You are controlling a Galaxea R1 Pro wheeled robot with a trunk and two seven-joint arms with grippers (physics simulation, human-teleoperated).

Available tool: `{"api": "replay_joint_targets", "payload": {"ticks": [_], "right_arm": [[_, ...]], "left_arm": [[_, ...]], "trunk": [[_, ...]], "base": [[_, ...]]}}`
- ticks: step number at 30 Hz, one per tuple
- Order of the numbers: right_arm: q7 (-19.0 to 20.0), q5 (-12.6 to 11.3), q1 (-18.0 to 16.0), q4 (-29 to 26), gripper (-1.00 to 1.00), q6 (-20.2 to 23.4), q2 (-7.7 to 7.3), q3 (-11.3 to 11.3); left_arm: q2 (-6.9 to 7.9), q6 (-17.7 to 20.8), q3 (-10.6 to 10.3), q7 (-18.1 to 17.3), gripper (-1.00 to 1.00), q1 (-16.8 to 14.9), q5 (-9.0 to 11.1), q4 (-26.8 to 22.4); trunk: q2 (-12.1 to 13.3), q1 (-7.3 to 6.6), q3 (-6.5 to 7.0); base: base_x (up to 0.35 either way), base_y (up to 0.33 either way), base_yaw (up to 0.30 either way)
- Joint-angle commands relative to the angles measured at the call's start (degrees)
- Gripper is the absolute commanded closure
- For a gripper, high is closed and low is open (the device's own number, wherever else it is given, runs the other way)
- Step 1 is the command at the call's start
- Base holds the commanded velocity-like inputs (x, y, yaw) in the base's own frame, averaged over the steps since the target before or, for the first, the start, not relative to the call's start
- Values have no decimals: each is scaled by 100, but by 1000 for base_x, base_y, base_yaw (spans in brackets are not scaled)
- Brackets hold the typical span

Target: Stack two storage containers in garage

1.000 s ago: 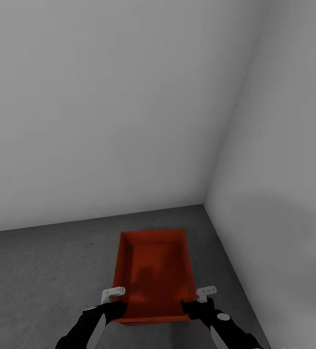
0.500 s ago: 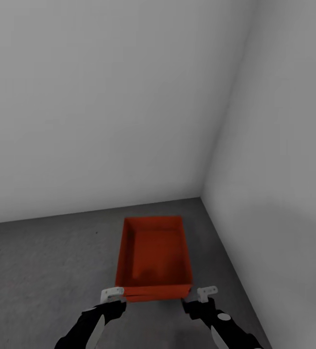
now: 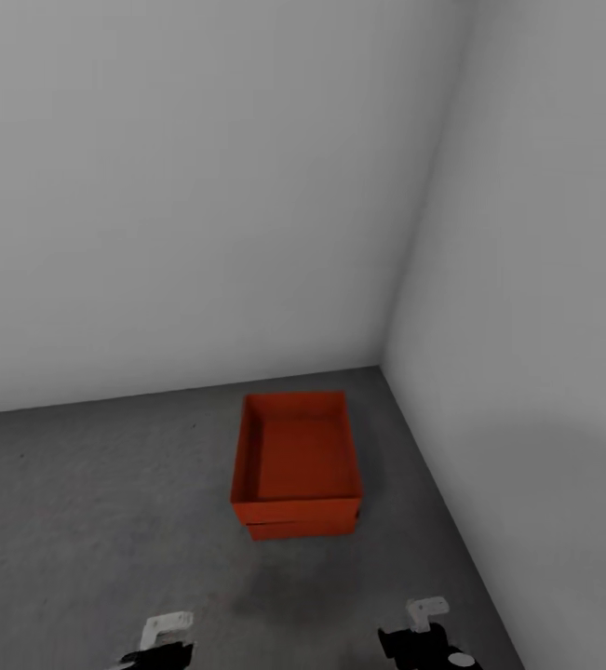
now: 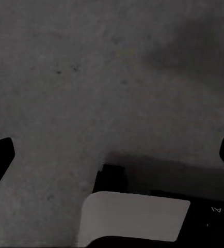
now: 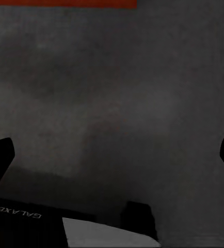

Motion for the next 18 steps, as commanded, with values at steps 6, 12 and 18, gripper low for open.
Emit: {"api": "replay_joint_targets", "payload": {"ticks": [6,12,18], "right_arm": [[14,-37,-5,708,-100,-335,-52,38],[-7,-48,41,969,-100,-383,-141,38],[-34,-41,268,1007,-100,-442,-194,38]], "left_arm": [[294,-1094,11,-1,-100,-1,29,1160],[510,-1565,5,-10,-100,25,32,1680],[676,-1624,2,-17,-100,72,15,1776]], "trunk": [[239,-136,105],[480,-268,213],[721,-400,321]], "base": [[-339,0,0],[-339,0,0],[-339,0,0]]}}
